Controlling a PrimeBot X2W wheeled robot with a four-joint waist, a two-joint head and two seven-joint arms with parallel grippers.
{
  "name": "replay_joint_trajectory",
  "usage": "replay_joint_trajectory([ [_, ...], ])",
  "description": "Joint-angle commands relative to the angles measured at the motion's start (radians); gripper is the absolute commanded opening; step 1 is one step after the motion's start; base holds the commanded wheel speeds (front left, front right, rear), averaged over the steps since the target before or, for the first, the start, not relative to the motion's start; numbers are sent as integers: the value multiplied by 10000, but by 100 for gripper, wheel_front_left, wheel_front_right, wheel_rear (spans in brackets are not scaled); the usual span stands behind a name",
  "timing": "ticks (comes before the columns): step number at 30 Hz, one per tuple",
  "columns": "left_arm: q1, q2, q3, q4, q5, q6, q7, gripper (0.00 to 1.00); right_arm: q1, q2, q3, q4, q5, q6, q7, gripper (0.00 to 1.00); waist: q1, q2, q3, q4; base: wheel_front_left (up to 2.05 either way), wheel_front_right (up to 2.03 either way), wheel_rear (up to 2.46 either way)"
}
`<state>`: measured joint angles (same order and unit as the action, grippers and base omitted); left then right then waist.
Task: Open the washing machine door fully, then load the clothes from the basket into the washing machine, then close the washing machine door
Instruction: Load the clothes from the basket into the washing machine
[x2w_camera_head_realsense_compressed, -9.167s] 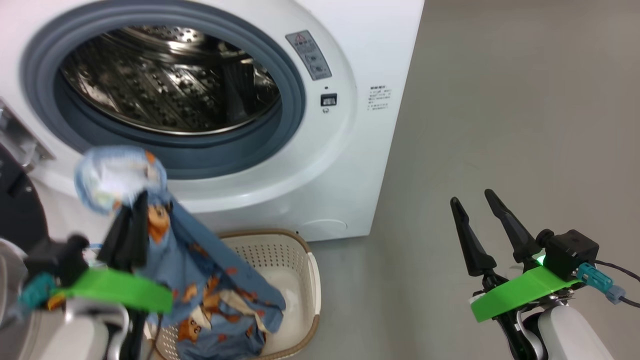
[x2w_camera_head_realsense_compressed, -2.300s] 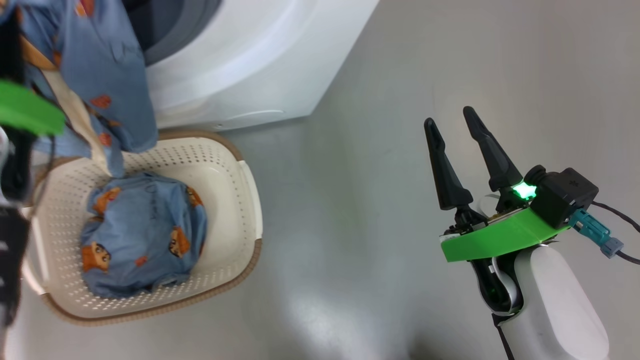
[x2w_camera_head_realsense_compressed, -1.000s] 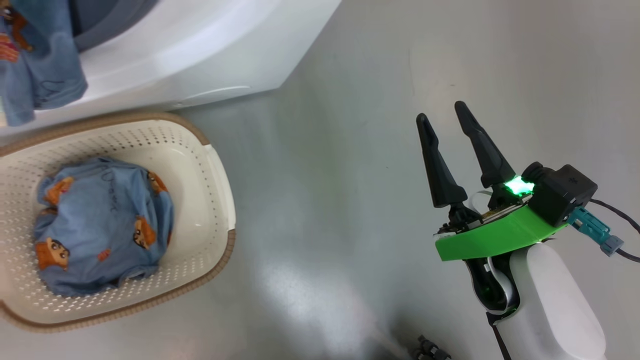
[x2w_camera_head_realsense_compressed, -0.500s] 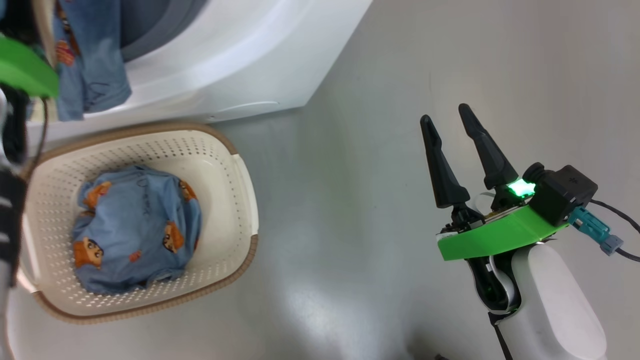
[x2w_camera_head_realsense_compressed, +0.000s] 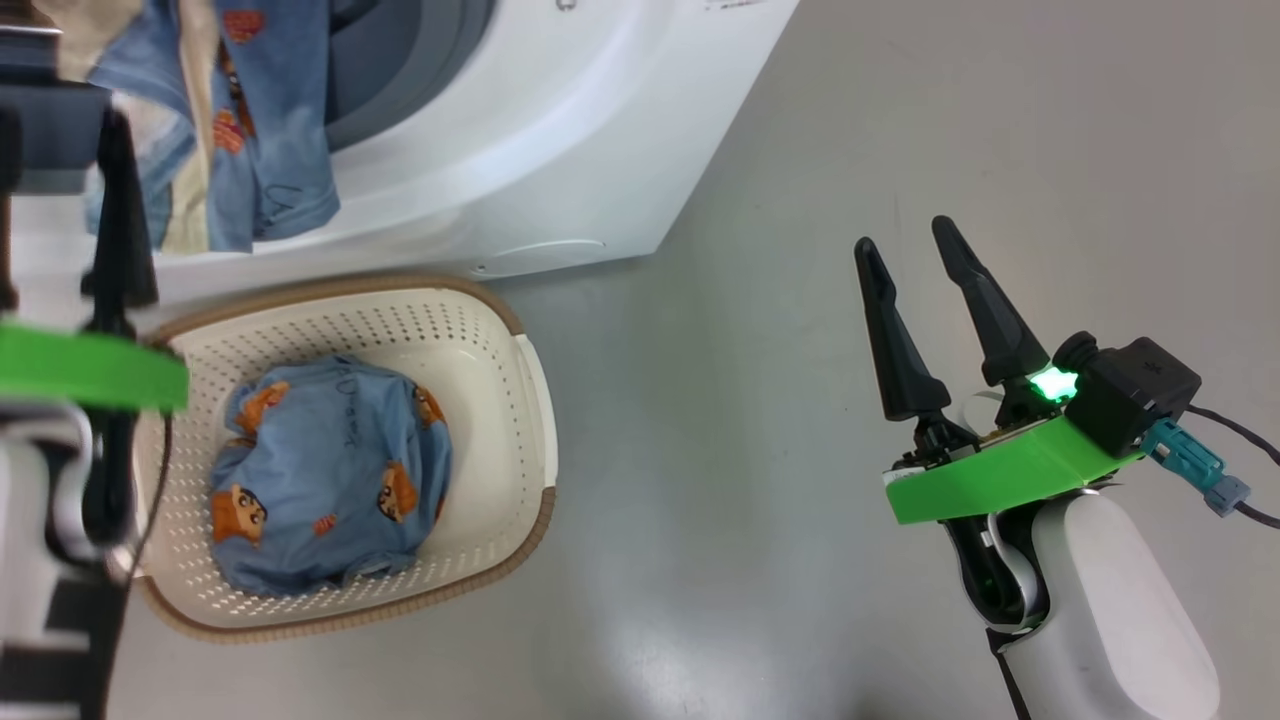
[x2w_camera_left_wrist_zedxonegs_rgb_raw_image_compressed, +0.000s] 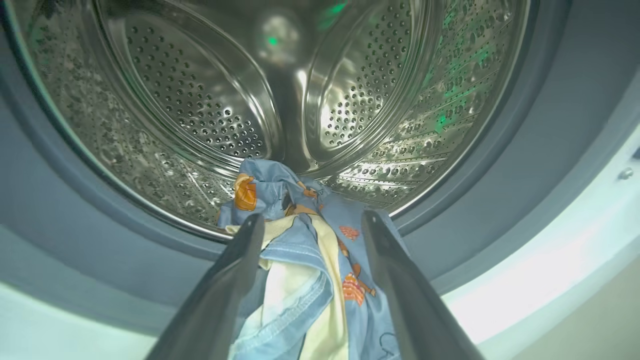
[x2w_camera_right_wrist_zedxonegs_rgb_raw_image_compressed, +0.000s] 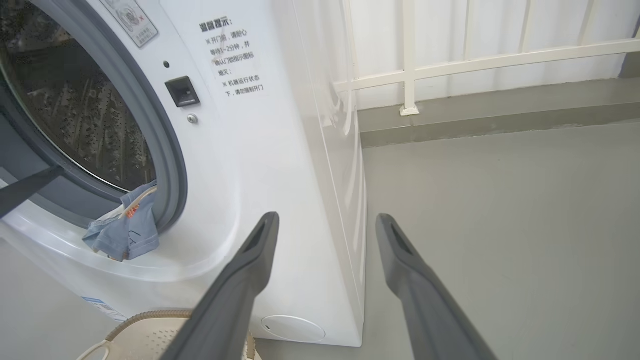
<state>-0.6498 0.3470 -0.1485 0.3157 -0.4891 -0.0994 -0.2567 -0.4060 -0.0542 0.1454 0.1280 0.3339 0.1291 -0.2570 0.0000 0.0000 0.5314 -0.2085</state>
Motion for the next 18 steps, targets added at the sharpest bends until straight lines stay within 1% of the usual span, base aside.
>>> replay_joint_trajectory([
  [1, 622, 360, 533, -765, 21, 119, -51, 100, 237, 39, 145, -203, -140, 16, -48, 100, 0, 0, -122, 98, 0, 0, 0],
  [2, 622, 360, 533, -765, 21, 119, -51, 100, 237, 39, 145, -203, -140, 16, -48, 100, 0, 0, -122, 98, 0, 0, 0],
  [5, 1516, 289, 750, -1521, 167, 181, -51, 100, 245, 39, 146, -188, -165, 16, -48, 100, 0, 0, -185, 146, 0, 0, 0],
  [9, 2483, 128, 965, -2180, 311, 172, -51, 100, 252, 39, 146, -158, -188, 16, -48, 100, 0, 0, -258, 196, 0, 0, 0],
  [12, 3228, -190, 1115, -2718, 496, 64, -51, 100, 304, 39, 121, -170, -213, 16, -48, 100, 0, 0, -331, 264, 0, 0, 0],
  [18, 4001, -664, 1552, -2919, 839, -36, -51, 100, 343, 39, 87, -145, -287, 16, -48, 100, 0, 0, -488, 332, 0, 0, 0],
])
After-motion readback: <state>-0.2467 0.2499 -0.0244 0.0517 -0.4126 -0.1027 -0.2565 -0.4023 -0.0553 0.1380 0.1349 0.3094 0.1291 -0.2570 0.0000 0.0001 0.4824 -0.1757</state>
